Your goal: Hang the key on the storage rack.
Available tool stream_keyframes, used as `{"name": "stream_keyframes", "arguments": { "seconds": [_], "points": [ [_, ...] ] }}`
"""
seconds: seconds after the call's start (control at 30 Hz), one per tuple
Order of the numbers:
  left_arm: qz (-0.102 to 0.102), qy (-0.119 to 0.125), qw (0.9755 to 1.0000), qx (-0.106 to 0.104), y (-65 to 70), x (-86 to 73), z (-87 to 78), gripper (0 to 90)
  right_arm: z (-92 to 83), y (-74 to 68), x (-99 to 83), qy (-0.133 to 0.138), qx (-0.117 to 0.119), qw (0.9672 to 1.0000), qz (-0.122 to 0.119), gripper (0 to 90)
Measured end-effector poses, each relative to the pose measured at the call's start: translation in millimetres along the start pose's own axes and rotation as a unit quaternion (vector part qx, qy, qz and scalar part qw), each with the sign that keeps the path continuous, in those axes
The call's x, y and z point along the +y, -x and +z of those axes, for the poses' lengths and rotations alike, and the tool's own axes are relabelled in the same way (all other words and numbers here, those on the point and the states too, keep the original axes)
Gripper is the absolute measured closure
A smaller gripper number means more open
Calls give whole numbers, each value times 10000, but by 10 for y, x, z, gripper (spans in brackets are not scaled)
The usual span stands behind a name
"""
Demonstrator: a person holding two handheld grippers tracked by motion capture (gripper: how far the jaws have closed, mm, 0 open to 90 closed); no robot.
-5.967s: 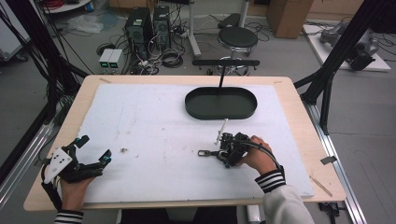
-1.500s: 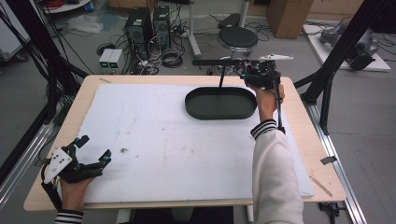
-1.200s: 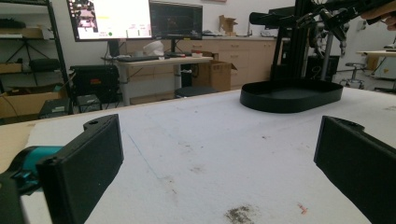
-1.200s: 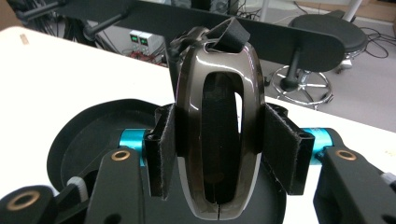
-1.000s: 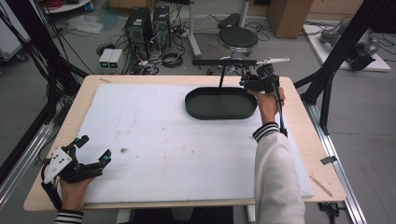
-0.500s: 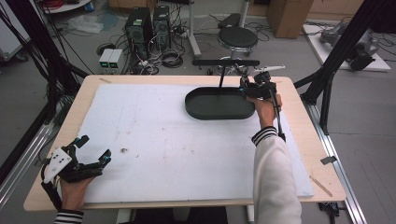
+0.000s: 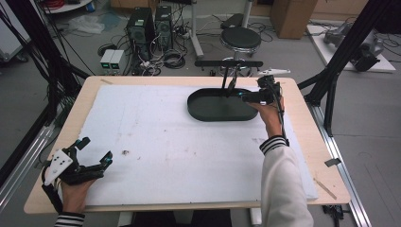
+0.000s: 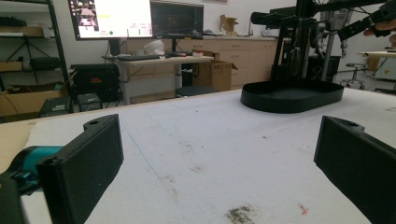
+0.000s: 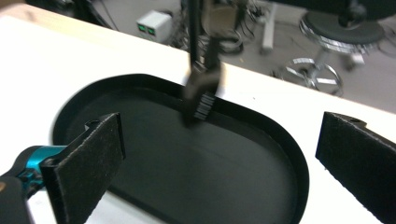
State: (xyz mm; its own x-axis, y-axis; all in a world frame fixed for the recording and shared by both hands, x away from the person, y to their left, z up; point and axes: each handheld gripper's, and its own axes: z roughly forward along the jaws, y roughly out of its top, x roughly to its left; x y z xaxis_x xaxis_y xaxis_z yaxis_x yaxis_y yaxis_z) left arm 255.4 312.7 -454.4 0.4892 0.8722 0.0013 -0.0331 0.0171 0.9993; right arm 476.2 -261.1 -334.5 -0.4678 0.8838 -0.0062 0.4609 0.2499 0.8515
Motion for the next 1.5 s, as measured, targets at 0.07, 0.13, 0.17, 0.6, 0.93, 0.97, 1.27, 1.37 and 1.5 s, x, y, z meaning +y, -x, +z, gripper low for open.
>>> {"name": "stream_keyframes", "arguments": {
  "seconds": [0.07, 0.13, 0.17, 0.6, 0.93, 0.97, 1.27, 1.37, 1.5],
  "points": [
    [9, 0, 10000, -1, 1, 0, -2, 18, -87, -21, -38, 83, 98, 9999, -64, 3],
    [10, 3, 10000, 0, 3, -1, -2, 18, -178, -41, -88, 202, 228, 9994, -147, 3],
    [-6, 10, 10000, -8, 1, -1, -2, 18, -284, -75, -148, 314, 383, 9986, -191, 3],
    [6, 8, 10000, -17, 1, 0, -2, 18, -924, -236, -883, 1438, 1057, 9830, -431, 3],
    [10, 0, 10000, -17, 1, 0, -1, 18, -1067, -227, -1612, 2445, 845, 9656, -268, 3],
    [-3, 7, 10000, -21, 0, 0, -1, 18, -1064, -224, -1722, 2465, 870, 9648, -270, 3],
    [4, 1, 10000, -25, -1, 0, -2, 18, -981, -250, -1961, 2397, 994, 9655, -224, 4],
    [-24, 11, 10000, -18, -2, -1, -1, 18, -992, -232, -1988, 2542, 928, 9626, -94, 4],
    [-23, 12, 10000, -18, -2, -1, -1, 18, -992, -246, -1993, 2573, 915, 9617, -212, 4]
  ]
}}
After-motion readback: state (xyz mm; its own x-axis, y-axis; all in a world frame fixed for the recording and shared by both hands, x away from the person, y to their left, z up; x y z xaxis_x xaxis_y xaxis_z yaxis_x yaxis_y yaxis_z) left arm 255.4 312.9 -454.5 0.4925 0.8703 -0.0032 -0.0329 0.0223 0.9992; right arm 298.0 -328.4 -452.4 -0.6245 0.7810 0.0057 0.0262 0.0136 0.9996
